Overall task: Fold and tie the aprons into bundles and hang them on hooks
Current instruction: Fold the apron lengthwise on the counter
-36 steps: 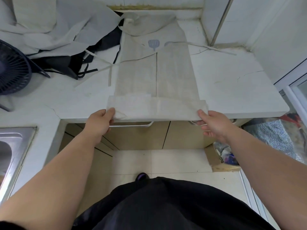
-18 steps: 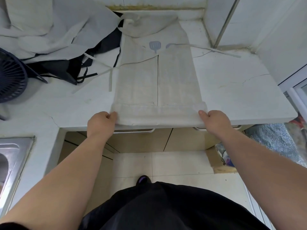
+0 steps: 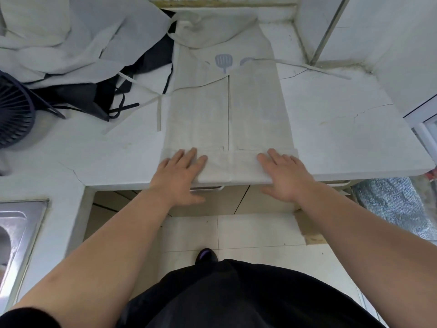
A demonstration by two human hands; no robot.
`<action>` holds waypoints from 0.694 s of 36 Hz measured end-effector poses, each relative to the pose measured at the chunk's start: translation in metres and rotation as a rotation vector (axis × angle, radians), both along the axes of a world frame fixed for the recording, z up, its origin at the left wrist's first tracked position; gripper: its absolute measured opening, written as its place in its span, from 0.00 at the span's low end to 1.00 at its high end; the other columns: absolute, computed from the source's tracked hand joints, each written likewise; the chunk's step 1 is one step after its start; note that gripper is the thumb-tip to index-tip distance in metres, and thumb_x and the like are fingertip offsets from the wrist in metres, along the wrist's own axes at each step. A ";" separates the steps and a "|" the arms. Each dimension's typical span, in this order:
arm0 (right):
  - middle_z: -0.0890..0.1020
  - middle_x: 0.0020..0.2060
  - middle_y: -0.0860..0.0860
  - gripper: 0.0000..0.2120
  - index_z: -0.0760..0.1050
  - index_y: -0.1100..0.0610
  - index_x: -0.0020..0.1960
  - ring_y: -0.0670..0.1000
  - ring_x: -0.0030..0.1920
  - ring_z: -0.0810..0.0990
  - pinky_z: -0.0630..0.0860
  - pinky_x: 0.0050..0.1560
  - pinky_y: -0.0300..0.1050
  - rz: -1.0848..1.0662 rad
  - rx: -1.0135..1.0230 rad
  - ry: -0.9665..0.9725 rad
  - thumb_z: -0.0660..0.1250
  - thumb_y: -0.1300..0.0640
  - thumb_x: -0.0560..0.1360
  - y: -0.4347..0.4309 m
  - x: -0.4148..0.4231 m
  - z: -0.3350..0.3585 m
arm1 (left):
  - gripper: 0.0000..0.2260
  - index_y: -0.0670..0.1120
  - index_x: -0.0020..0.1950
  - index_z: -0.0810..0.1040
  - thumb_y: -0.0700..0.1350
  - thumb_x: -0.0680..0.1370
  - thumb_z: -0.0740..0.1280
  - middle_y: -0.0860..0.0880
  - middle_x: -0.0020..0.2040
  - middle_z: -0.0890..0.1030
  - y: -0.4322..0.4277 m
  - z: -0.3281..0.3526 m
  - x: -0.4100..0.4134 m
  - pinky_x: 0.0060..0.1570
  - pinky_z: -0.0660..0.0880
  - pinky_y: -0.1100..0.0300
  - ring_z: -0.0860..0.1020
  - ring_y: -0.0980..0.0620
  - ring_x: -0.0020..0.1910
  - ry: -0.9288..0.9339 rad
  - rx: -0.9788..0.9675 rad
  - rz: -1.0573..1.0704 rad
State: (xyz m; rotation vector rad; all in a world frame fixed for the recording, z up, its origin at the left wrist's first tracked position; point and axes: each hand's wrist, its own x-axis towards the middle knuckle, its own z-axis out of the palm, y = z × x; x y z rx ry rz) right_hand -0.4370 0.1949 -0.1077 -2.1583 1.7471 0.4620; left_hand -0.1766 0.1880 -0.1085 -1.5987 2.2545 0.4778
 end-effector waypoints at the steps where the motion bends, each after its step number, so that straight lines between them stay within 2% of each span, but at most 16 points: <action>1: 0.50 0.76 0.52 0.34 0.48 0.49 0.76 0.56 0.72 0.59 0.52 0.72 0.49 0.000 0.005 -0.005 0.61 0.43 0.77 -0.001 -0.002 0.001 | 0.42 0.57 0.78 0.45 0.63 0.73 0.66 0.53 0.79 0.43 -0.003 0.001 0.002 0.74 0.49 0.50 0.45 0.49 0.78 0.010 -0.005 -0.004; 4: 0.51 0.77 0.50 0.26 0.52 0.48 0.77 0.54 0.74 0.58 0.54 0.72 0.48 0.004 0.071 -0.026 0.54 0.45 0.81 -0.008 -0.004 0.010 | 0.34 0.57 0.78 0.55 0.57 0.75 0.67 0.55 0.79 0.52 -0.013 0.013 0.008 0.72 0.58 0.52 0.54 0.50 0.76 0.049 -0.008 -0.014; 8: 0.65 0.73 0.47 0.20 0.62 0.46 0.74 0.53 0.73 0.63 0.60 0.71 0.50 -0.122 0.144 -0.189 0.50 0.50 0.82 -0.023 -0.006 0.021 | 0.27 0.58 0.75 0.63 0.47 0.76 0.63 0.60 0.76 0.60 -0.029 0.027 0.014 0.69 0.62 0.53 0.61 0.53 0.74 0.099 0.041 -0.010; 10: 0.70 0.70 0.48 0.19 0.66 0.47 0.71 0.54 0.68 0.68 0.66 0.67 0.49 -0.182 0.166 -0.218 0.50 0.50 0.82 -0.029 -0.003 0.028 | 0.25 0.58 0.72 0.67 0.43 0.76 0.61 0.58 0.74 0.66 -0.037 0.033 0.016 0.68 0.64 0.53 0.65 0.51 0.71 0.123 0.083 0.023; 12: 0.75 0.64 0.52 0.17 0.72 0.53 0.65 0.55 0.62 0.72 0.68 0.60 0.47 -0.184 0.189 -0.203 0.51 0.51 0.82 -0.033 0.002 0.035 | 0.21 0.53 0.68 0.74 0.40 0.76 0.59 0.52 0.68 0.74 -0.045 0.039 0.015 0.64 0.69 0.54 0.70 0.47 0.66 0.142 0.117 0.071; 14: 0.75 0.63 0.54 0.17 0.73 0.57 0.63 0.56 0.62 0.71 0.65 0.58 0.45 -0.190 0.206 -0.174 0.51 0.52 0.82 -0.037 0.007 0.042 | 0.14 0.42 0.58 0.79 0.39 0.77 0.57 0.45 0.57 0.79 -0.054 0.046 0.015 0.50 0.70 0.57 0.74 0.45 0.55 0.188 0.155 0.101; 15: 0.74 0.65 0.54 0.17 0.72 0.56 0.64 0.56 0.64 0.70 0.64 0.58 0.45 -0.202 0.217 -0.162 0.52 0.52 0.82 -0.040 0.009 0.045 | 0.12 0.38 0.53 0.78 0.38 0.78 0.57 0.42 0.52 0.79 -0.059 0.049 0.016 0.43 0.68 0.58 0.73 0.45 0.49 0.220 0.177 0.122; 17: 0.73 0.65 0.54 0.16 0.73 0.56 0.63 0.55 0.63 0.70 0.63 0.55 0.43 -0.216 0.238 -0.141 0.54 0.53 0.81 -0.045 0.010 0.048 | 0.10 0.35 0.50 0.77 0.37 0.78 0.57 0.38 0.53 0.78 -0.069 0.054 0.017 0.38 0.63 0.59 0.70 0.47 0.45 0.279 0.235 0.163; 19: 0.72 0.66 0.56 0.15 0.72 0.57 0.63 0.55 0.62 0.70 0.63 0.54 0.42 -0.236 0.260 -0.128 0.54 0.56 0.80 -0.051 0.010 0.050 | 0.07 0.40 0.48 0.76 0.37 0.79 0.58 0.38 0.54 0.77 -0.080 0.055 0.019 0.39 0.62 0.59 0.68 0.49 0.47 0.347 0.284 0.208; 22: 0.69 0.69 0.57 0.17 0.69 0.61 0.67 0.55 0.68 0.66 0.62 0.59 0.42 -0.298 0.268 -0.134 0.54 0.58 0.80 -0.058 0.007 0.055 | 0.03 0.44 0.44 0.73 0.43 0.73 0.63 0.43 0.43 0.71 -0.089 0.052 0.027 0.37 0.59 0.57 0.66 0.50 0.42 0.539 0.324 0.375; 24: 0.71 0.66 0.57 0.15 0.70 0.62 0.64 0.56 0.65 0.68 0.62 0.57 0.41 -0.354 0.240 -0.162 0.53 0.58 0.80 -0.063 0.003 0.058 | 0.09 0.44 0.40 0.73 0.49 0.67 0.65 0.46 0.38 0.70 -0.093 0.047 0.037 0.38 0.60 0.57 0.66 0.49 0.40 0.653 0.330 0.510; 25: 0.72 0.61 0.58 0.13 0.72 0.62 0.59 0.56 0.61 0.70 0.62 0.53 0.41 -0.390 0.219 -0.184 0.54 0.58 0.80 -0.066 0.000 0.058 | 0.09 0.43 0.39 0.75 0.49 0.68 0.68 0.47 0.38 0.73 -0.095 0.043 0.042 0.40 0.63 0.57 0.69 0.48 0.40 0.703 0.332 0.575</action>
